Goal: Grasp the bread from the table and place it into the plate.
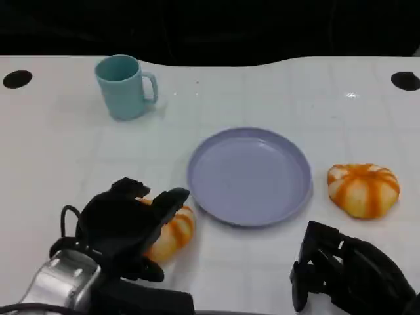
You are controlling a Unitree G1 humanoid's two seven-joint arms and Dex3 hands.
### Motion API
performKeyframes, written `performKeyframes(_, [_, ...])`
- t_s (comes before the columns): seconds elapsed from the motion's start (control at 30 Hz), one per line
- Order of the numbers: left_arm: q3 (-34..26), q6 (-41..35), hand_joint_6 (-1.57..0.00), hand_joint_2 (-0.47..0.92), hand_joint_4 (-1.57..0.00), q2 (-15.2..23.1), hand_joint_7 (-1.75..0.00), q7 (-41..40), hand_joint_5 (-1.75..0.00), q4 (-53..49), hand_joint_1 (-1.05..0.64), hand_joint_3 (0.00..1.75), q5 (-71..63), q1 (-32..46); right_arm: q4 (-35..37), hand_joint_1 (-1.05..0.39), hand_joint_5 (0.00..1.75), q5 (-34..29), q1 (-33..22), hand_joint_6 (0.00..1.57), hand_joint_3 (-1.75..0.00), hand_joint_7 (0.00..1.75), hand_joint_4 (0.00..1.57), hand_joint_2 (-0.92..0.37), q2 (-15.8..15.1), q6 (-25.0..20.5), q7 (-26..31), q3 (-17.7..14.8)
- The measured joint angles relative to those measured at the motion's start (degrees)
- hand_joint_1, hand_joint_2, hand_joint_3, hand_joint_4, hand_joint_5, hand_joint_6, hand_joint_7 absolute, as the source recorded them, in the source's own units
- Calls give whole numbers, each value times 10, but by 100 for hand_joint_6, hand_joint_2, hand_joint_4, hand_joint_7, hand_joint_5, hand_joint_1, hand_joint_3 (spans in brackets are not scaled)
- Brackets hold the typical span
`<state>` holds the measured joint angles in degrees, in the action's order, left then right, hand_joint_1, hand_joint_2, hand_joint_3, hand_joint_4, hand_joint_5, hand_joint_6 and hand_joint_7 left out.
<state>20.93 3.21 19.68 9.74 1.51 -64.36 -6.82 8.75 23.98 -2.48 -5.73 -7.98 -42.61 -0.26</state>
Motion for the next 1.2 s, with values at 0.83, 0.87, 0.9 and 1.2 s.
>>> performKeyframes(0.83, [73,-26,-58,86,-47,-25,-4,-114,-115,-226,-40,2,56,-101,1,-52,175,0,0,42,-45,161,58,-92,-1,0,-2,0])
performKeyframes(0.87, [74,-18,-60,86,-48,-24,-4,-130,-121,-237,-39,2,60,-103,0,-52,175,0,0,42,-45,161,58,-92,-1,0,-2,0])
performKeyframes(0.9, [77,-9,-77,90,-57,-23,-9,-146,-140,-248,-38,5,62,-106,0,-52,175,1,0,42,-45,161,58,-92,-1,0,-2,0])
performKeyframes(1.2, [106,61,-120,92,-84,-14,-18,-260,-166,-362,-37,33,75,-159,0,-52,175,3,-1,42,-43,161,58,-92,-2,0,-6,-1])
